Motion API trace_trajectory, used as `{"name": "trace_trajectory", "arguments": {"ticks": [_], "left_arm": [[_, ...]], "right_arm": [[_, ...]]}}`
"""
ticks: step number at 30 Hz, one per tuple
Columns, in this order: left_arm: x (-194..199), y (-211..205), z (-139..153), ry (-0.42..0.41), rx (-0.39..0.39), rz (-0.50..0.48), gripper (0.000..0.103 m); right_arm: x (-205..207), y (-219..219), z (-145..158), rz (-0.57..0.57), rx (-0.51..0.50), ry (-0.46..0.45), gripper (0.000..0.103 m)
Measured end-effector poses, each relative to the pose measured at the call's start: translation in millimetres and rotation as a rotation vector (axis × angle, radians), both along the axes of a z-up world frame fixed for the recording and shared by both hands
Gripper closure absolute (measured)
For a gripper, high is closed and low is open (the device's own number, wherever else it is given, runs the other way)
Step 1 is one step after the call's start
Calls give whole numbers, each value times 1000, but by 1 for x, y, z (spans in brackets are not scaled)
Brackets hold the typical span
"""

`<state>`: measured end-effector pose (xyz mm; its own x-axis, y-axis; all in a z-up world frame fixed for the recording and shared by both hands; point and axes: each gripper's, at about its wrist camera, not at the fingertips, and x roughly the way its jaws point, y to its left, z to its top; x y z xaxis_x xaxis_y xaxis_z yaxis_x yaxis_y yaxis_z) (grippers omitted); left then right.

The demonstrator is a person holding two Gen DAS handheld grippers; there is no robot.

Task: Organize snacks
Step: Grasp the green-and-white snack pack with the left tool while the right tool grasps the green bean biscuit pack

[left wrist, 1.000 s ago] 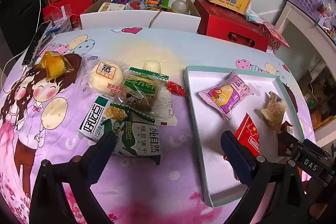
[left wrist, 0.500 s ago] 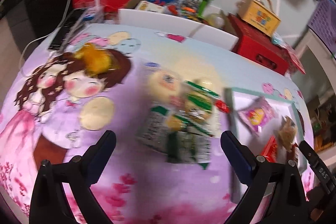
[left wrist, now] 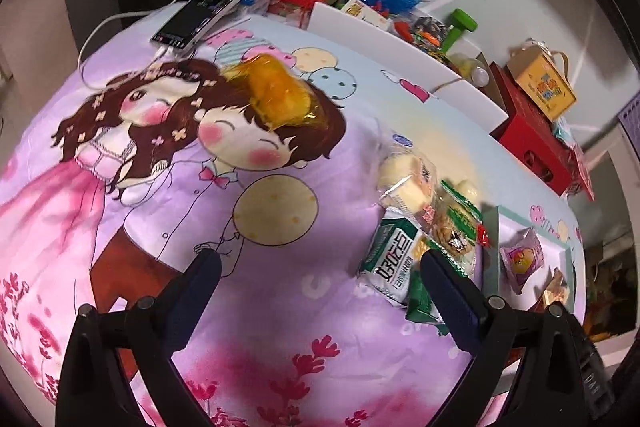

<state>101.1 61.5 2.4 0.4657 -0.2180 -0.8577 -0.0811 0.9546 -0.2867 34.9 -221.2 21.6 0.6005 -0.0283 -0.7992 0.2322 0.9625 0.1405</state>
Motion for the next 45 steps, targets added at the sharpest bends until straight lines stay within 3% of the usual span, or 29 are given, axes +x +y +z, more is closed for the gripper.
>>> {"name": "trace_trajectory", "arguments": {"ticks": [15, 38, 45], "left_arm": [[16, -1, -19, 29, 17, -39, 4], [34, -37, -39, 97, 44, -140, 4], [33, -37, -38, 100, 39, -134, 4]], "right_arm": [[34, 56, -38, 138, 143, 79, 0], [55, 83, -70, 196, 174, 165, 22], [55, 83, -72, 210, 225, 163, 35]]}}
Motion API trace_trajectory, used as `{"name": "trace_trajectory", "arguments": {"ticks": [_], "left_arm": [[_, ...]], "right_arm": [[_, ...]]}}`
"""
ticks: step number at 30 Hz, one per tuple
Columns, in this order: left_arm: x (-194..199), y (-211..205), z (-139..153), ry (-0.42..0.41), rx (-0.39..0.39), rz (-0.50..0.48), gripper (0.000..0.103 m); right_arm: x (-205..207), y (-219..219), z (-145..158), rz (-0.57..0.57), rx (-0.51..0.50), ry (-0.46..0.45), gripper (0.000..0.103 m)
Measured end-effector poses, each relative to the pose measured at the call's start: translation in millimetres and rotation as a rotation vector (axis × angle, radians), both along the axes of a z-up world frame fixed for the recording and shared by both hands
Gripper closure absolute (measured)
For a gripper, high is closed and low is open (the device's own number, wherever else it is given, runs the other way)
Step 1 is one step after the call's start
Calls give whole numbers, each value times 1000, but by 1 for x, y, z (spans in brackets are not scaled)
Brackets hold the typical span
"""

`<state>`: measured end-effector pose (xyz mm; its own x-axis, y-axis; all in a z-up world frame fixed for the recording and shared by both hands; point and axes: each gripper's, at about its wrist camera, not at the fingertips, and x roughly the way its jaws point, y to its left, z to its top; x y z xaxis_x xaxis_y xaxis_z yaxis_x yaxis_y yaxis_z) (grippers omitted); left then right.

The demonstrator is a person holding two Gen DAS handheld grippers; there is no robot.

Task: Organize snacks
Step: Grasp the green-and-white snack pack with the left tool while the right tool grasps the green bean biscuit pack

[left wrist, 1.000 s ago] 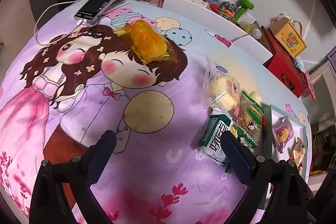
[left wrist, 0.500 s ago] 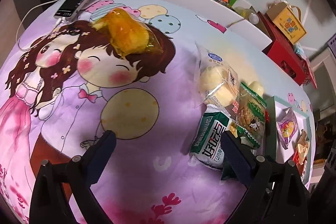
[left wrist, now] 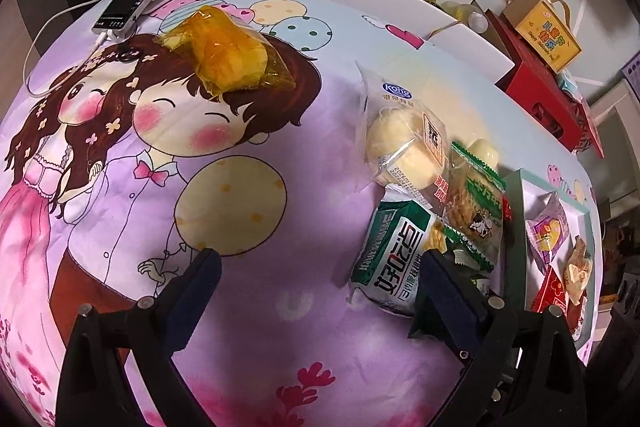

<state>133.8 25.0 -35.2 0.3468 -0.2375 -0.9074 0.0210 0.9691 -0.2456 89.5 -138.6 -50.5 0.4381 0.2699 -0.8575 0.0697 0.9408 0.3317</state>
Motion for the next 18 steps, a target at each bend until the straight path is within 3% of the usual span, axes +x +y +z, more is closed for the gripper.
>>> {"name": "trace_trajectory", "arguments": {"ticks": [18], "left_arm": [[-2, -6, 7, -14, -18, -23, 4]], "right_arm": [[-11, -22, 17, -46, 2, -36, 39]]}}
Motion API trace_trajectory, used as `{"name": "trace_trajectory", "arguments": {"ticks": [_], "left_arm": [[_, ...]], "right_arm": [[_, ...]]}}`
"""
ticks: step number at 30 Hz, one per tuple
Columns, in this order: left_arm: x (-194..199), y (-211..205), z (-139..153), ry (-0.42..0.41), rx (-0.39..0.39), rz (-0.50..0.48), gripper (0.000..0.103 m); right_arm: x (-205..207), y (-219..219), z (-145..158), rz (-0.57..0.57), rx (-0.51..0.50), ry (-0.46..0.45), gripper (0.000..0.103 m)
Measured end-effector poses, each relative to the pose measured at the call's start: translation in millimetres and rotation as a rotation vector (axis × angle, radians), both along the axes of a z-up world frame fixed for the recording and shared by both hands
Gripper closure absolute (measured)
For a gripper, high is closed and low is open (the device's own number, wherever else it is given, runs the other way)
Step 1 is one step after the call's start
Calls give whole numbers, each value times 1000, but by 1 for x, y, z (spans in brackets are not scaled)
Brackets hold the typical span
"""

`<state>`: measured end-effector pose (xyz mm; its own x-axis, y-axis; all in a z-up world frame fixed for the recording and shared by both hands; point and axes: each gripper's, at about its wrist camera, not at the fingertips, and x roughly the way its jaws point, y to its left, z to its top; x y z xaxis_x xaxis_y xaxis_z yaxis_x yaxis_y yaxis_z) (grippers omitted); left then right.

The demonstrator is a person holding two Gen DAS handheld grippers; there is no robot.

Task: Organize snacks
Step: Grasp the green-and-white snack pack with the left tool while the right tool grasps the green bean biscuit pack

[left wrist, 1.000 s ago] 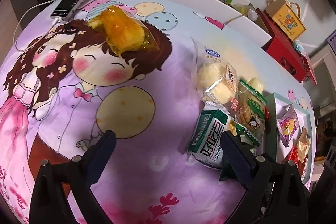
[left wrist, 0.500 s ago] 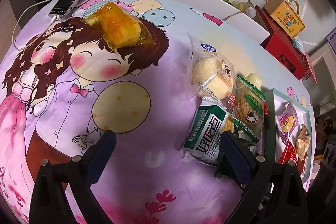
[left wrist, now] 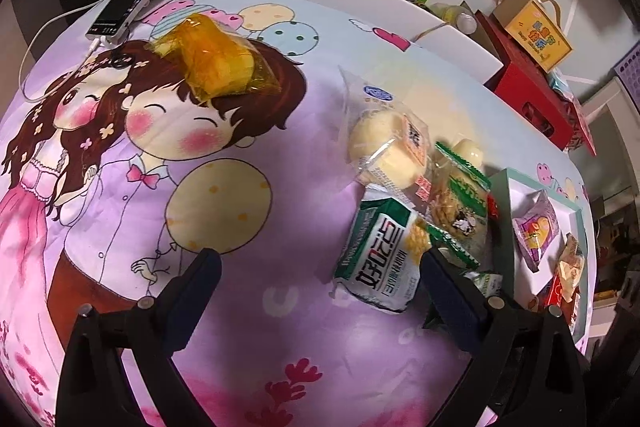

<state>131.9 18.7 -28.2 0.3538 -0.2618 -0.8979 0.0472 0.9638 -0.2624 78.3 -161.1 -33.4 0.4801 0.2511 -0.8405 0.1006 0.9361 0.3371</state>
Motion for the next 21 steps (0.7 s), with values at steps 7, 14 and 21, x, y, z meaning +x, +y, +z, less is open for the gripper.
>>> {"name": "trace_trajectory", "arguments": {"ticks": [7, 14, 21], "left_arm": [[1, -7, 0, -4, 3, -15, 4], [1, -8, 1, -8, -12, -22, 5], [-2, -33, -8, 7, 32, -98, 19]], "right_arm": [[-2, -6, 7, -15, -9, -7, 39], [-15, -25, 34, -66, -42, -79, 39], [-22, -47, 42, -124, -49, -96, 39]]}}
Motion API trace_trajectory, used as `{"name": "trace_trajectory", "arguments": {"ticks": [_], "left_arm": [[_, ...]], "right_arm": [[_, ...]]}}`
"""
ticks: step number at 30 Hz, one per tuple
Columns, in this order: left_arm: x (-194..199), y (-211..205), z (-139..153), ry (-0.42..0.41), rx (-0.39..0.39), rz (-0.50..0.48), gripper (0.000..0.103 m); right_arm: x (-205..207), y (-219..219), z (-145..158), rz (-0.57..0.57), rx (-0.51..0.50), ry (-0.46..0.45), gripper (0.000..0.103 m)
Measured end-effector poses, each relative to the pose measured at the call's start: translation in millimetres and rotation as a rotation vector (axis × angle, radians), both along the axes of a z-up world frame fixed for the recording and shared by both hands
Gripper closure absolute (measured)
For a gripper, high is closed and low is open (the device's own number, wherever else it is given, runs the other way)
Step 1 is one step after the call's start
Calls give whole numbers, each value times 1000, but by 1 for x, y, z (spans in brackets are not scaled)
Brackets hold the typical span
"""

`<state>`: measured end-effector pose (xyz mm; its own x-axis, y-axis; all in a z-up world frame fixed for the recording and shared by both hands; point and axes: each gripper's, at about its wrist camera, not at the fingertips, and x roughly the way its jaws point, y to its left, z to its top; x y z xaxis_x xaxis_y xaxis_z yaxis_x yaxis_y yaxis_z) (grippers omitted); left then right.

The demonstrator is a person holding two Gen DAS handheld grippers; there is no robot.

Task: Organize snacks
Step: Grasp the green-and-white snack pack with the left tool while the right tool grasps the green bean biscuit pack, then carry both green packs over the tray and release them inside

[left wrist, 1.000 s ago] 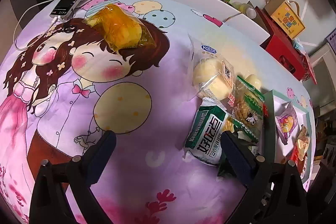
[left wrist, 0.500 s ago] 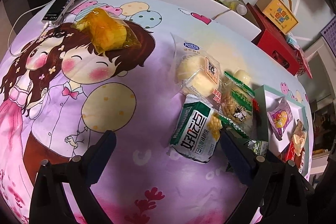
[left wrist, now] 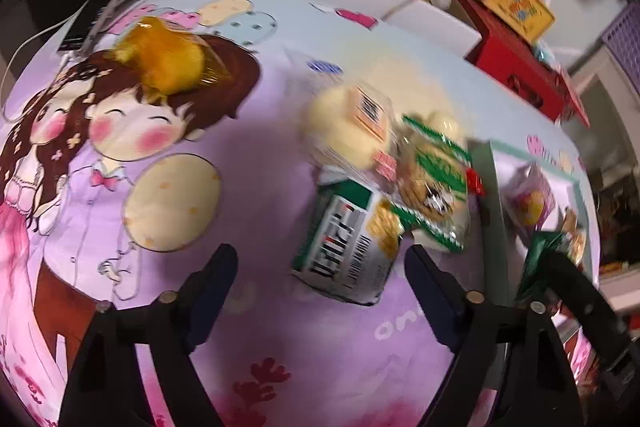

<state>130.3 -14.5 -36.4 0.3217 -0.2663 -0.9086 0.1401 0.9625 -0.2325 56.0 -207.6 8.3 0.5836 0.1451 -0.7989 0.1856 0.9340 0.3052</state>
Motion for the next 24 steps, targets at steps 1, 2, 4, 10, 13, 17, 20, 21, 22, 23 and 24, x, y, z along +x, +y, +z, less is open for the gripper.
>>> {"name": "trace_trajectory", "arguments": {"ticks": [1, 2, 4, 10, 13, 17, 20, 21, 22, 23, 24], "left_arm": [[0, -3, -1, -1, 8, -10, 19], [-1, -7, -2, -3, 15, -19, 19], [-2, -15, -4, -6, 34, -41, 20], [-3, -28, -13, -4, 90, -66, 36], [-3, -26, -12, -13, 90, -56, 45], [-5, -20, -9, -12, 69, -47, 48], [-7, -17, -3, -23, 70, -49, 49], [-9, -16, 0, -27, 68, -51, 50], [-10, -15, 3, -31, 67, -52, 50], [-12, -14, 5, -34, 68, -54, 50], [-13, -14, 7, -37, 69, -55, 50]], "right_arm": [[-1, -1, -1, -4, 0, 2, 39], [-1, -4, -2, -12, 2, 6, 39], [-2, -8, -3, -18, 10, 9, 39], [-3, -12, -5, -26, 15, 13, 39], [-4, -13, -4, -28, 17, 11, 39], [-5, -14, -2, -31, 18, 3, 39], [-5, -14, -2, -31, 19, 1, 39], [-5, -14, -2, -31, 19, 1, 39], [-5, -14, -2, -31, 19, 1, 39], [-5, -14, -1, -32, 20, 0, 39], [-6, -14, -1, -32, 20, -3, 39]]}}
